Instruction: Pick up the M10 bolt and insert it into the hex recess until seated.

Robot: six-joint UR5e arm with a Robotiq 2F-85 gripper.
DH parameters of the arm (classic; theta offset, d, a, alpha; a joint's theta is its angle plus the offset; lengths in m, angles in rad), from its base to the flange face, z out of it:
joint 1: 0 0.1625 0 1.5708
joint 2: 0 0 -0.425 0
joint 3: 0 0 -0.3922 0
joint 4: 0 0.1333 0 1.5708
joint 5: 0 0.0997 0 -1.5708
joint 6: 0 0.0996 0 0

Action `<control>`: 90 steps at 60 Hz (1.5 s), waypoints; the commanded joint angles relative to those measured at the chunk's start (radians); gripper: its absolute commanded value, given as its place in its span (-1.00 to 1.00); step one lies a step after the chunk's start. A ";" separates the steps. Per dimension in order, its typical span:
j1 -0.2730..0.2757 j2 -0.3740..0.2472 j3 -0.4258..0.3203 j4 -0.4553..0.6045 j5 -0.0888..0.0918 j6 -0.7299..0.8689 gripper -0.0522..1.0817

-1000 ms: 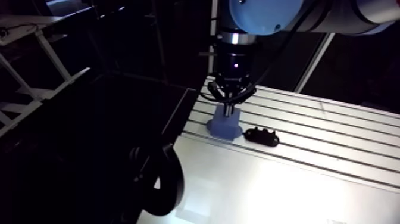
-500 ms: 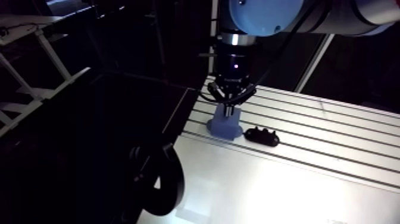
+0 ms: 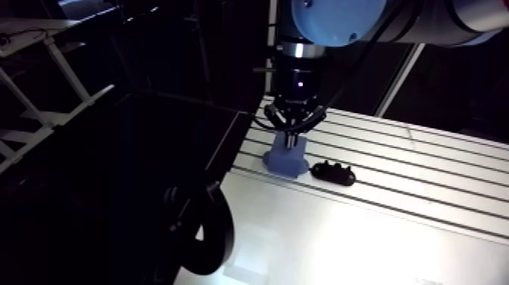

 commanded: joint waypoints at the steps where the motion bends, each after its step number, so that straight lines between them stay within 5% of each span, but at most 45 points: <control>1: 0.000 -0.001 0.003 -0.021 0.000 0.000 0.99; 90: 0.001 0.001 0.004 -0.023 -0.002 0.000 0.99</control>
